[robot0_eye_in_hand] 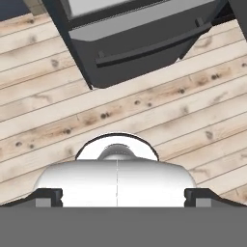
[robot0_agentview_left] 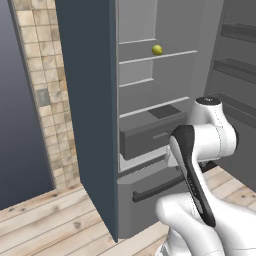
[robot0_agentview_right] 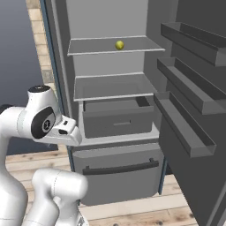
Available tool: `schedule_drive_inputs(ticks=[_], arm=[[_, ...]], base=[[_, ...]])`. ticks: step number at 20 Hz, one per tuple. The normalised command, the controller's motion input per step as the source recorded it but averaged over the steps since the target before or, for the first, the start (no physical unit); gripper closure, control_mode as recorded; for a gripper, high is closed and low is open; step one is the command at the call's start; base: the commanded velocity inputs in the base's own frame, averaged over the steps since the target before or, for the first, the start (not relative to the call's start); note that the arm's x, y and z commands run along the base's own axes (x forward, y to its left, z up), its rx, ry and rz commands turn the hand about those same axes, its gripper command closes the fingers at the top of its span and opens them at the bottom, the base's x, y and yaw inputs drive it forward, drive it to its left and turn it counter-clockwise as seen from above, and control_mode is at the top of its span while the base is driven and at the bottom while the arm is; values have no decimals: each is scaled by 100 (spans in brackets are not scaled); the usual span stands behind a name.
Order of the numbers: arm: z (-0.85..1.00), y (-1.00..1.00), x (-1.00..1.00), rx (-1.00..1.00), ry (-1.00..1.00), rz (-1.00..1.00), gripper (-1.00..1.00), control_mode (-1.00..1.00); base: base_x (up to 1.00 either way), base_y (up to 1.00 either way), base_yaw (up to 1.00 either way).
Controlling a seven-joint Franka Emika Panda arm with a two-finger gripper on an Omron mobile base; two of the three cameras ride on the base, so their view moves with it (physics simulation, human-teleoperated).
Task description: Retrieve a lemon from the fridge and place it on the cutting board with the fish.
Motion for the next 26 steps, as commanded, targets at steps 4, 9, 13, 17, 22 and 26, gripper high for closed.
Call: schedule_drive_inputs(ticks=[4,9,13,17,22,26], arm=[[0,-8,8,0,0,4,-100,-100],[0,0,0,0,0,0,-100,100],[0,0,0,0,0,0,-100,100],[0,0,0,0,0,0,-100,100],[0,0,0,0,0,0,-100,100],[0,0,0,0,0,0,-100,100]], base=[[0,0,0],[65,-61,28],[68,-64,41],[48,-10,35],[43,0,9],[43,-1,-3]])
